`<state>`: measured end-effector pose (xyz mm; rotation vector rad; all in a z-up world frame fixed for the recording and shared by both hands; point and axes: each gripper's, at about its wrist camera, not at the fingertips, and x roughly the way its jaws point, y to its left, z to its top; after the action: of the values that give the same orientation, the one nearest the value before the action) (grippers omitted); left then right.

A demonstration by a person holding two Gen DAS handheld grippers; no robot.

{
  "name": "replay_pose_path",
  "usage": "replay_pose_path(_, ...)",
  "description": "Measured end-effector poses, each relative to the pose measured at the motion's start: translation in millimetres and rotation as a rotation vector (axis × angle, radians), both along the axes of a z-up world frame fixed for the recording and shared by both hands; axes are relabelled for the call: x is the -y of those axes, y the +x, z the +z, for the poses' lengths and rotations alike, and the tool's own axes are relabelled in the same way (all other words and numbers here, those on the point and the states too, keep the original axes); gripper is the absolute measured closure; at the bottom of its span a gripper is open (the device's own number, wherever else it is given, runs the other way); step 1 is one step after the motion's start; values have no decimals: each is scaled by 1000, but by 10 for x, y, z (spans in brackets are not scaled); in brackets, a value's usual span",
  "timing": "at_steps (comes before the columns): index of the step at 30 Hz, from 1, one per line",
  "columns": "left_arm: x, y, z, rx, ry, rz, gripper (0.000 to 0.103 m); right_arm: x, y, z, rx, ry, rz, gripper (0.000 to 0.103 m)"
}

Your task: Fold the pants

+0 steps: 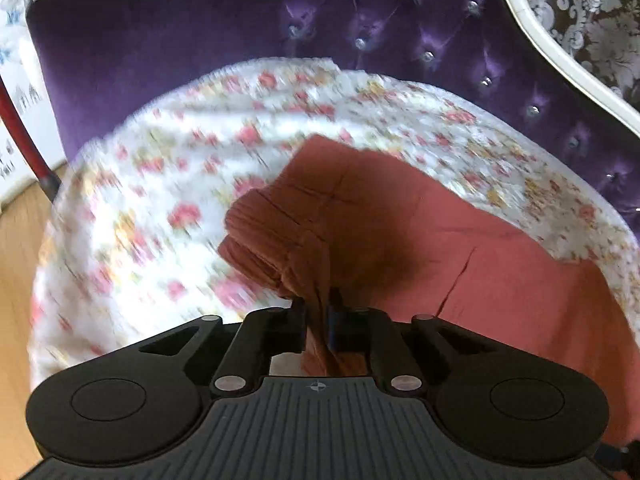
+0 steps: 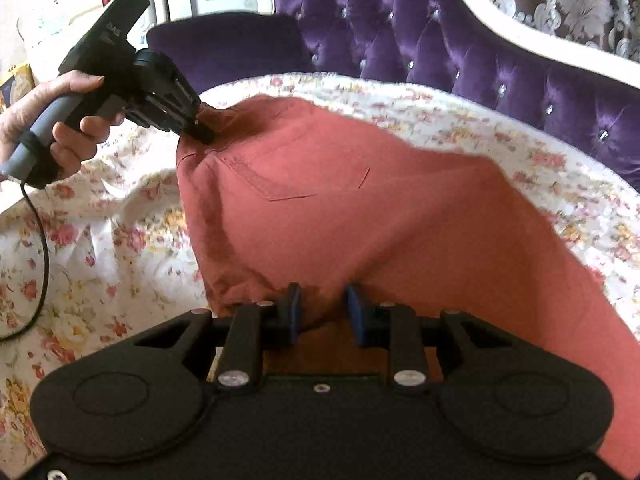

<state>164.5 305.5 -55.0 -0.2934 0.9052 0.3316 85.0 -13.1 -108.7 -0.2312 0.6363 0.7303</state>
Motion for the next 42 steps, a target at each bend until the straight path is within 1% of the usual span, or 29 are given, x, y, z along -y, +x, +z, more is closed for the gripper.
replay_pose_path(1,-71,8,16,6,-5,5,94,2,-30,22,22,5,-8,65)
replay_pose_path(3,-249,48,-37,-8,-58,17,94,-6,-62,31,38,7,-22,64)
replay_pose_path(5,-344,94,-157,-36,-95,19,94,-46,-80,-41,-3,1,1,64)
replay_pose_path(6,-343,106,-214,-46,-91,11,93,-85,-99,-97,-37,-12,29,65)
replay_pose_path(7,-317,100,-237,-43,-71,-2,92,-130,-161,-162,-50,-29,65,65)
replay_pose_path(8,-280,82,-237,-39,-49,-11,92,-169,-278,-186,-4,-49,90,65)
replay_pose_path(9,-245,74,-232,-41,-25,-20,91,-222,-379,-204,16,-85,126,65)
replay_pose_path(10,-222,74,-235,-43,-9,-29,90,-265,-454,-219,5,-107,177,65)
replay_pose_path(11,-209,79,-234,-46,0,-34,90,-299,-513,-228,-6,-120,210,63)
replay_pose_path(13,-205,67,-202,-50,11,-43,88,-312,-627,-183,72,-136,199,67)
replay_pose_path(14,-204,50,-174,-49,20,-43,85,-292,-628,-132,79,-121,193,73)
replay_pose_path(15,-205,11,-133,-43,36,-44,81,-245,-614,-66,76,-84,177,73)
replay_pose_path(16,-200,-25,-90,-40,57,-46,77,-173,-577,10,71,-40,152,73)
replay_pose_path(18,-191,-110,-1,-40,112,-53,66,-27,-480,143,69,18,84,73)
replay_pose_path(19,-194,-148,37,-40,129,-55,64,52,-413,194,68,37,40,73)
replay_pose_path(22,-139,-250,160,-28,168,-49,64,344,-184,254,55,59,-125,71)
replay_pose_path(25,70,-348,280,-12,278,-44,65,731,-11,196,10,60,-315,71)
replay_pose_path(26,175,-385,320,3,301,-59,65,872,25,155,-14,62,-378,70)
replay_pose_path(27,261,-402,346,12,305,-75,65,994,32,110,-36,57,-431,69)
replay_pose_path(28,371,-423,370,23,300,-95,65,1122,31,47,-59,43,-489,69)
replay_pose_path(30,632,-448,385,38,280,-157,65,1319,-25,-78,-104,12,-567,66)
replay_pose_path(33,1098,-455,353,57,261,-271,65,1556,-312,-101,-121,72,-594,68)
replay_pose_path(35,1419,-451,309,66,243,-343,65,1651,-480,-81,-133,78,-606,68)
replay_pose_path(37,1745,-445,236,71,207,-420,65,1753,-619,-54,-143,76,-614,68)
replay_pose_path(39,2081,-442,140,67,170,-493,65,1899,-735,-30,-163,96,-618,71)
replay_pose_path(41,2368,-452,60,61,143,-559,65,2095,-852,26,-157,105,-659,69)
replay_pose_path(42,2516,-468,21,62,133,-592,65,2210,-925,68,-139,105,-693,65)
